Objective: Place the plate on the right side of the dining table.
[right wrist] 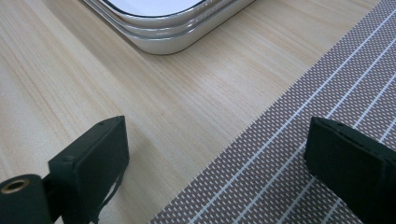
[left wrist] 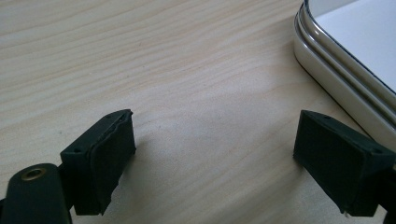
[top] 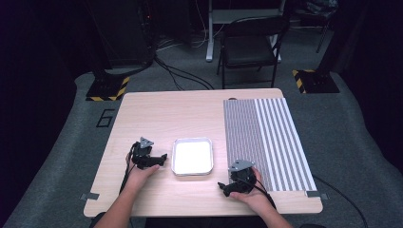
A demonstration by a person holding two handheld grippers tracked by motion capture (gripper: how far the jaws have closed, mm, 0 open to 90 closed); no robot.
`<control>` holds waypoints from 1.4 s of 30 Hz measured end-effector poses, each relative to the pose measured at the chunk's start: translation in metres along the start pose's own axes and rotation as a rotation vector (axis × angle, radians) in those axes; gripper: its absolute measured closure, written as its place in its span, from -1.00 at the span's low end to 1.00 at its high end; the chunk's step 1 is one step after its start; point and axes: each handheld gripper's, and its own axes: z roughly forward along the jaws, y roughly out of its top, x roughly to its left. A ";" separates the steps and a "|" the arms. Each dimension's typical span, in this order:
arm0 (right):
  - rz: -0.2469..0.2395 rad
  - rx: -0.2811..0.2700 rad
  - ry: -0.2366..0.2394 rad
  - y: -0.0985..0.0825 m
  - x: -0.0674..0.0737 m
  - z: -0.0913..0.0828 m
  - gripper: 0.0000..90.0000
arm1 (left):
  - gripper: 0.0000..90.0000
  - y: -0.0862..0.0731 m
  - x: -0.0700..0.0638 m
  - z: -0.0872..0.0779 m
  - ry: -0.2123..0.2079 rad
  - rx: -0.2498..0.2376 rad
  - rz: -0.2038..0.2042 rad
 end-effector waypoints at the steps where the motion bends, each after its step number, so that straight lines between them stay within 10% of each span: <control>1: 0.001 0.000 0.000 0.000 0.000 0.000 -0.87 | -0.73 0.000 0.000 0.000 0.000 0.000 -0.002; 31: 0.001 -0.003 -0.004 0.000 0.000 0.000 -0.85 | -0.61 0.002 -0.001 -0.003 0.012 0.018 -0.012; 42: -0.029 -0.007 0.030 0.007 0.008 -0.006 -0.47 | -0.26 0.004 0.000 -0.014 -0.003 0.054 -0.069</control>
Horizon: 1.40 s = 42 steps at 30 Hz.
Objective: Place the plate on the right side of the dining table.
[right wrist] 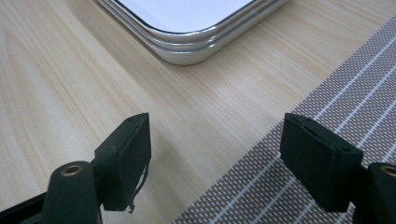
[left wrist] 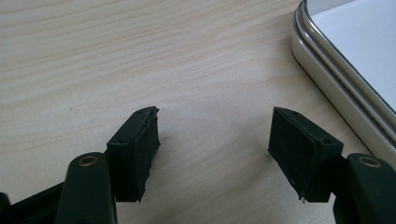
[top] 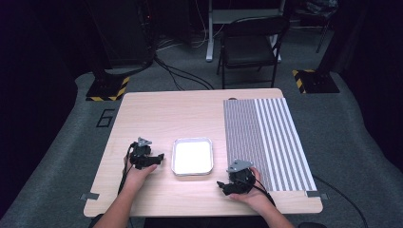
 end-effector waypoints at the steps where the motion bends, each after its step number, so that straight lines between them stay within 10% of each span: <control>1: -0.007 -0.002 0.002 0.001 0.001 0.000 -0.47 | -0.25 0.000 0.000 -0.001 -0.004 0.004 -0.008; 23: 0.126 -0.038 0.063 0.018 -0.001 -0.014 0.04 | -0.02 -0.002 -0.012 -0.028 -0.091 -0.056 -0.072; 42: 0.228 -0.031 0.002 0.036 -0.013 -0.016 0.20 | 0.13 0.000 -0.022 -0.038 -0.156 -0.080 -0.112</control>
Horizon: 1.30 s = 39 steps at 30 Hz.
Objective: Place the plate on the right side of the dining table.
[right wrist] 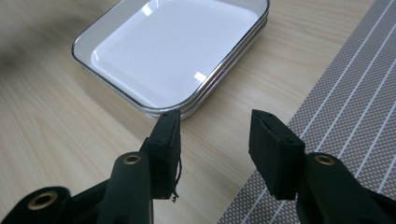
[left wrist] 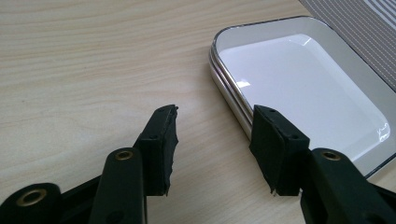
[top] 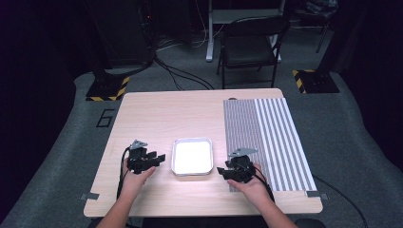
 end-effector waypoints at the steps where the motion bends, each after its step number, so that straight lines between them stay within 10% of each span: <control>1: 0.011 -0.007 -0.003 0.001 0.000 0.000 0.22 | 0.15 0.000 -0.001 0.000 -0.003 0.004 0.001; 39: 0.362 -0.012 0.105 0.027 -0.012 0.026 0.59 | 0.64 0.000 0.001 0.016 -0.182 0.029 -0.195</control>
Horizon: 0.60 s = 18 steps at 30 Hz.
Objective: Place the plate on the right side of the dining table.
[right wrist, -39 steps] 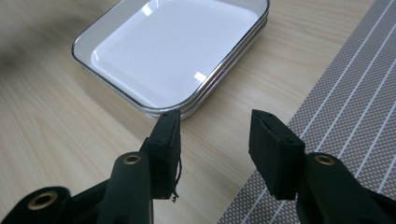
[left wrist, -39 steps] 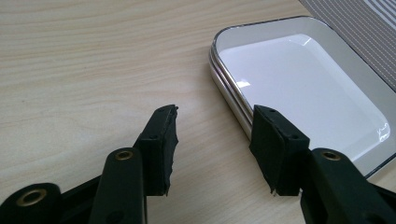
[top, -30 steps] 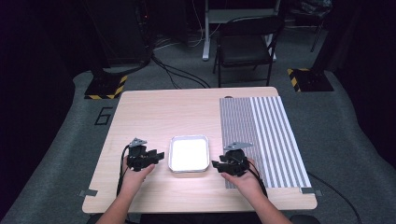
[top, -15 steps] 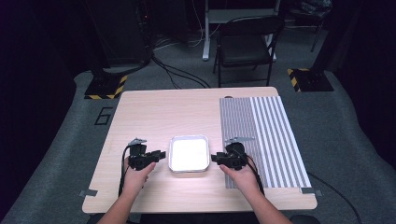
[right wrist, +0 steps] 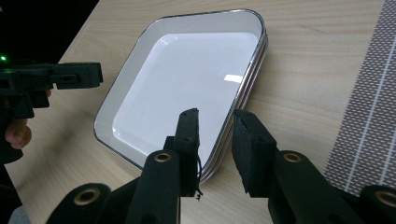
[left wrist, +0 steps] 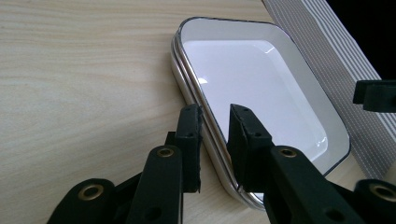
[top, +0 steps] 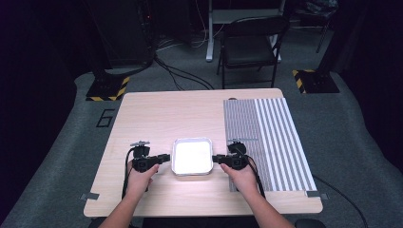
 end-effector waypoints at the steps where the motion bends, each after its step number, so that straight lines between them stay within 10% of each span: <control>1: 0.006 0.003 0.001 0.000 0.000 0.001 0.60 | 0.64 0.000 0.000 0.001 -0.006 0.001 -0.007; 18: 0.096 0.041 0.047 -0.001 -0.005 0.015 0.66 | 0.70 0.000 0.004 0.009 -0.053 0.021 -0.033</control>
